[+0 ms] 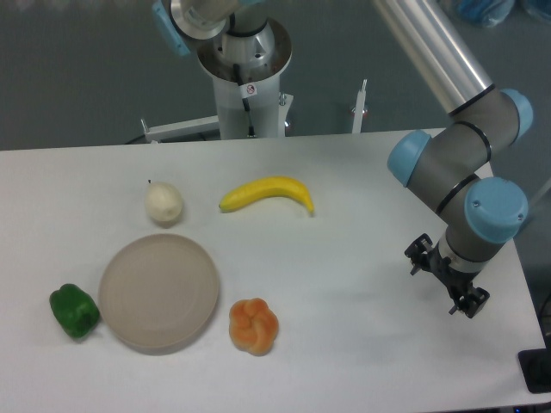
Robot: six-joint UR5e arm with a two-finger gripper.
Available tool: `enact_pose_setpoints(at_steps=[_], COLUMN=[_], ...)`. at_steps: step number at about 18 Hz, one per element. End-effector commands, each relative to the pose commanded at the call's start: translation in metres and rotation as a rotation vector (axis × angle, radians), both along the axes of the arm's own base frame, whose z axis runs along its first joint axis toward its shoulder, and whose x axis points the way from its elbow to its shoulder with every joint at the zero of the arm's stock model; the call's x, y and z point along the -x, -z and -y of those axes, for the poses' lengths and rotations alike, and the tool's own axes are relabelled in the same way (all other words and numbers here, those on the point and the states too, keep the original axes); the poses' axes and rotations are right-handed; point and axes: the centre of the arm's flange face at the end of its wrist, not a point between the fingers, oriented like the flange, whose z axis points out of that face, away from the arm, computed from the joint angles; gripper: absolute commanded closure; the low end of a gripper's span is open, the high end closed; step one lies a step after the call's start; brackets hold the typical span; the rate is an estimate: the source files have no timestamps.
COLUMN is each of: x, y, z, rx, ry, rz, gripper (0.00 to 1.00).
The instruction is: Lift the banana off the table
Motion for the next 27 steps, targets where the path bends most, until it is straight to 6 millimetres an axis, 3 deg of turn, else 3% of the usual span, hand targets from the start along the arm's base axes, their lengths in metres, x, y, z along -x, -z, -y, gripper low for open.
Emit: enact_pose_setpoints(at_steps=[7, 13, 14, 15, 19, 23, 27], x=[-0.007, -0.052, -0.064, -0.09, -0.169, -0.214, -0.251], y=[0.001, 0.003, 0.0, 0.0, 0.02, 0.01, 0.024], z=[0.0, 0.032, 0.036, 0.039, 0.069, 0.094, 0.114], rx=[0.006, 0.013, 0.015, 0.028, 0.094, 0.102, 0.138], ry=[-0.012, -0.004, 0.006, 0.032, 0.108, 0.159, 0.179], rz=[0.011, 0.039, 0.043, 0.054, 0.117, 0.128, 0.16], gripper=[0.0, 0.0, 0.0, 0.0, 0.0, 0.0, 0.0])
